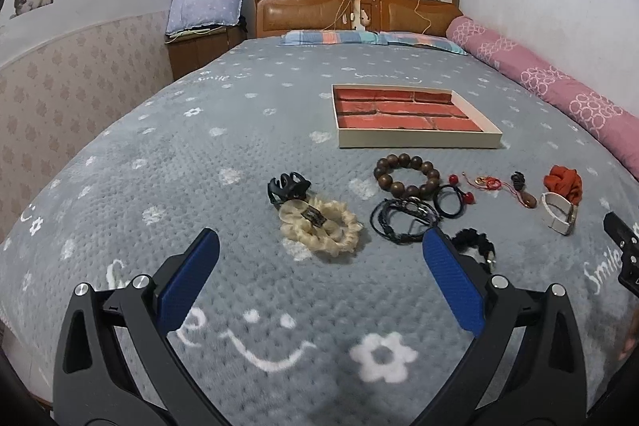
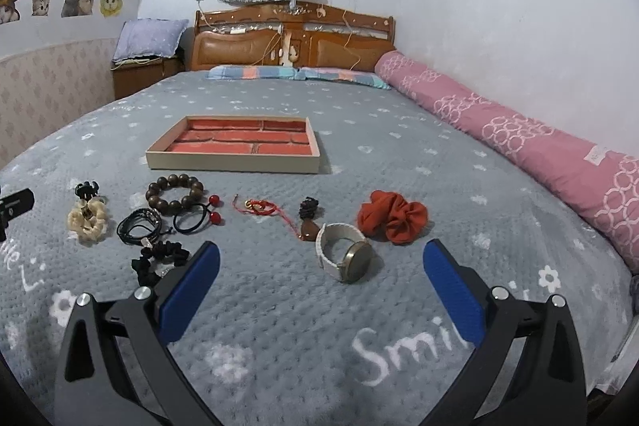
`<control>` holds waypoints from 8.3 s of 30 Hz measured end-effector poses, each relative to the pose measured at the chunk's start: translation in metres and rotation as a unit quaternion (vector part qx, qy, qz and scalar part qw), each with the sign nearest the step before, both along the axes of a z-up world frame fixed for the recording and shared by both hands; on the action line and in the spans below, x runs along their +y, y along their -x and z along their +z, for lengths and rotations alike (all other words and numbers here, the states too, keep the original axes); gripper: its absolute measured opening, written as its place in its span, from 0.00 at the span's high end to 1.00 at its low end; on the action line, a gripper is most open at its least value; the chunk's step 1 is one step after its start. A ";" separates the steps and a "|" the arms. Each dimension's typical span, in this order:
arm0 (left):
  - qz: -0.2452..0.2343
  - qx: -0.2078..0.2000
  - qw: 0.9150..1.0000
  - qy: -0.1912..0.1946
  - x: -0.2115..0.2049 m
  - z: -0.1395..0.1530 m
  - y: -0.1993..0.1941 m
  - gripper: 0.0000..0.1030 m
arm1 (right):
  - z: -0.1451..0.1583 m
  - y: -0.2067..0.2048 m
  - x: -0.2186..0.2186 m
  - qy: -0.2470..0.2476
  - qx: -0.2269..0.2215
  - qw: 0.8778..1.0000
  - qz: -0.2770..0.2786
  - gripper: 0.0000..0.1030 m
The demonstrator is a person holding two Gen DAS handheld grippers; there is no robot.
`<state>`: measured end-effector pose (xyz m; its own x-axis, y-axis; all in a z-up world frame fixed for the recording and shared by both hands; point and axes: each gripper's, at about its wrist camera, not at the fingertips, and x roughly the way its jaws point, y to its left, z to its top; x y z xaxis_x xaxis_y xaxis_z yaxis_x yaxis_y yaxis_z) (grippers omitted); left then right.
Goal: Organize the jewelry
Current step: 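Reach the left tool to the black claw clip while the right tool reaches the red string charm, then close the left tool on the claw clip while the right tool grips the red charm, then carry both held items over the brick-lined tray and lower them in, then open both tools to release the clip and charm into the tray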
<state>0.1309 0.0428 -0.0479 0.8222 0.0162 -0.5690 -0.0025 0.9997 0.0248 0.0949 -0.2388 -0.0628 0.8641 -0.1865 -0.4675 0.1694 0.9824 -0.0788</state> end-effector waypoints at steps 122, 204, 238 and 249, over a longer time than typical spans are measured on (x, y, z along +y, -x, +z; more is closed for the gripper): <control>0.024 0.149 0.984 0.100 0.068 -0.090 -0.183 0.52 | -0.088 -0.210 0.007 -0.100 0.172 0.976 0.092 0.90; -0.057 0.123 0.989 0.055 -0.088 -0.062 -0.455 0.52 | -0.052 -0.489 -0.023 -0.110 0.155 0.980 0.053 0.92; -0.003 0.016 0.999 0.041 -0.074 0.046 -0.356 0.05 | 0.024 -0.400 -0.019 -0.092 0.047 0.994 0.022 0.15; 0.005 -0.015 0.999 0.034 -0.053 0.073 -0.253 0.05 | 0.051 -0.290 -0.011 -0.057 0.020 0.997 0.039 0.13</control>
